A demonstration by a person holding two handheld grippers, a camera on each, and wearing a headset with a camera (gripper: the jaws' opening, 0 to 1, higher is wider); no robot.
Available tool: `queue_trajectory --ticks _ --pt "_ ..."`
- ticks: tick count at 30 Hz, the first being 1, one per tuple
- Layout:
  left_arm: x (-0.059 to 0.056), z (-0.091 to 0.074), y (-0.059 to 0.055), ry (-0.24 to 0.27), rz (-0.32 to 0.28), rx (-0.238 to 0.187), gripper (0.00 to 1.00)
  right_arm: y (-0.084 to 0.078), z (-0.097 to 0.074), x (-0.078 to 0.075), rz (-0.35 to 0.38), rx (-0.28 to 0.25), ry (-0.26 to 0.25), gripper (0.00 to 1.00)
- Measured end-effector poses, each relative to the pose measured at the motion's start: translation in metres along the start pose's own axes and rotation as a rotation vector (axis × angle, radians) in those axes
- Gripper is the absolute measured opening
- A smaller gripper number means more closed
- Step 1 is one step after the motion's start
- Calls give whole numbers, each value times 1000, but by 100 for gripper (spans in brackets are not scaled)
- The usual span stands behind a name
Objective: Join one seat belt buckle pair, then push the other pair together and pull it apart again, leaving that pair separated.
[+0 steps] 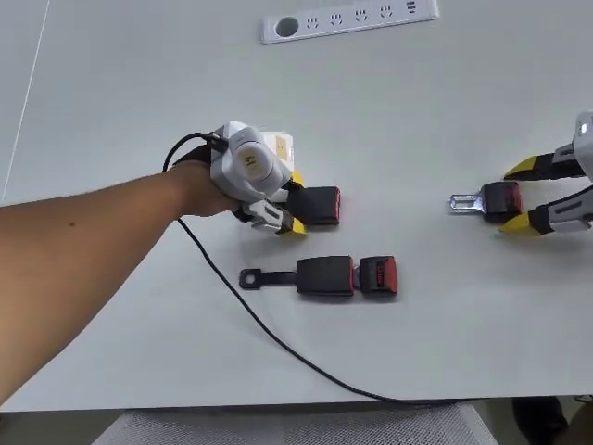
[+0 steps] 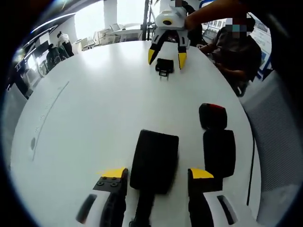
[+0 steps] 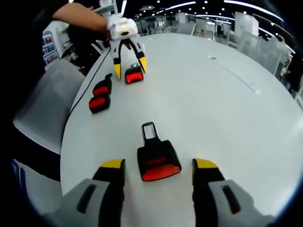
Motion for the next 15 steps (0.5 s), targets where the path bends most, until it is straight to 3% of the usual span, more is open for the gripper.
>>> queue_trajectory --ticks 2,5,6,9,11,13,15 --pt "2 -2 0 39 -27 -2 64 3 -3 1 9 -25 -15 58" --pt "3 -5 7 60 -118 -76 74 8 -6 -4 28 -71 -83 66" --pt "4 -7 8 73 -128 -78 76 8 -6 -4 37 -78 -100 69" --pt "7 -13 9 121 -134 -86 82 10 -9 -5 74 -116 -167 73" --pt "7 -16 7 150 -137 -88 80 11 -10 -3 95 -128 -190 76" --pt "4 -19 6 155 -183 -108 81 12 -11 -1 111 -155 -232 78" --pt "3 -23 4 181 -192 -121 84 14 -13 3 131 -176 -272 79"
Point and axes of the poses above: the centre of the closed fingertips' face, and the gripper's own axes: z roughly forward along the fingers, x roughly to its left, y roughly out of its top, the point moved 7 cm from there along -z, roughly backward along the fingers, and after that the axes turned 1 degree about -x, right-handed, at the moved point
